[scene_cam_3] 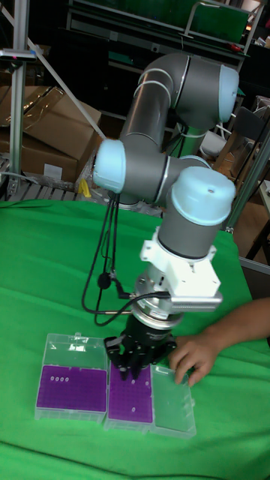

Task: Insert a small pipette tip into the holder for small pipette tips

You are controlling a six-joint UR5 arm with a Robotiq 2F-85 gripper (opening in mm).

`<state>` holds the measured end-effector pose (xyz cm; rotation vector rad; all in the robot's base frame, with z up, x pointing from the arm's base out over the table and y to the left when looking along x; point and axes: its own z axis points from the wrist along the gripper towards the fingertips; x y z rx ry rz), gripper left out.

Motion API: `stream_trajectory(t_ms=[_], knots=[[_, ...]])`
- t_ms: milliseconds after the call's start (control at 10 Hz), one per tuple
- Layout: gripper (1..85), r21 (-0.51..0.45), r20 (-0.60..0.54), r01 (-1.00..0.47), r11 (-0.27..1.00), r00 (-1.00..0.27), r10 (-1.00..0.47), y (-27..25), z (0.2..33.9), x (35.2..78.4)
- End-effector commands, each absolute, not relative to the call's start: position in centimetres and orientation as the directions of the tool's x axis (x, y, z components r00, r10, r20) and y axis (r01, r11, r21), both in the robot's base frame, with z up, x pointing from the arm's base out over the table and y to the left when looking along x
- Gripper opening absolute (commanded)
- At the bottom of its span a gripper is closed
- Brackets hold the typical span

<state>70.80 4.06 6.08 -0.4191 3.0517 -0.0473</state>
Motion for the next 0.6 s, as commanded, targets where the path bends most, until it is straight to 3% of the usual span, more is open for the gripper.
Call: stream_trajectory(t_ms=[0,500], knots=[[24.7,0.012,-0.036,-0.173,0.985,-0.984,-0.173,7.9,5.8,69.6],[23.0,0.018,-0.044,-0.143,0.99,-0.989,-0.142,8.8,5.0,70.0]])
